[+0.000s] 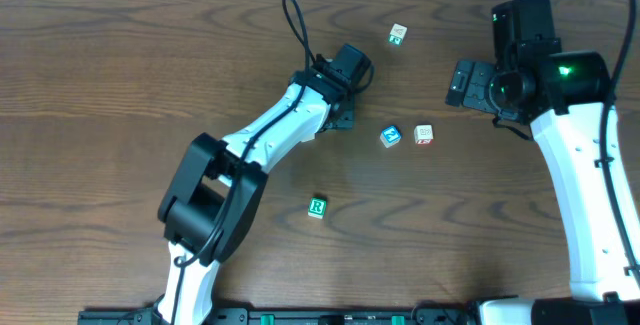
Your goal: Spell out Ai2
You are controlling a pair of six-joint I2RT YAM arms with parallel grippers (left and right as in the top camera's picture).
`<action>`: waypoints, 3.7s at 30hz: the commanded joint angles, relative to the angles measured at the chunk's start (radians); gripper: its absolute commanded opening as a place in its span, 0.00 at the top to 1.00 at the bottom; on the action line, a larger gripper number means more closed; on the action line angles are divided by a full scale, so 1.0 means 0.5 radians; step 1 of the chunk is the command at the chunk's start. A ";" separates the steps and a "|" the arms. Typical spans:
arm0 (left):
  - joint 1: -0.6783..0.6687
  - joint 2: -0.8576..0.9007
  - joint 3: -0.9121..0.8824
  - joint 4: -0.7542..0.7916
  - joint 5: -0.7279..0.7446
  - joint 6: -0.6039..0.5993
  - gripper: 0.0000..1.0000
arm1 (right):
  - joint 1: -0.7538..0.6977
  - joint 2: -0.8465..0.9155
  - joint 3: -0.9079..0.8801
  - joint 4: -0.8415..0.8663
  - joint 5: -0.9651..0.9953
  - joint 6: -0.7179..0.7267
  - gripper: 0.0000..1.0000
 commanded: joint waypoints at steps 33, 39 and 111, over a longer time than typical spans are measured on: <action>0.009 -0.056 -0.041 -0.444 -0.193 -0.824 0.49 | -0.013 -0.036 0.001 -0.078 0.009 -0.019 0.01; 0.021 -0.056 -0.124 -0.330 -0.117 -0.748 0.52 | -0.013 -0.036 0.001 -0.094 0.016 -0.020 0.01; 0.172 -0.056 -0.289 0.227 -0.071 0.142 0.67 | -0.013 -0.036 0.001 -0.099 0.015 -0.020 0.01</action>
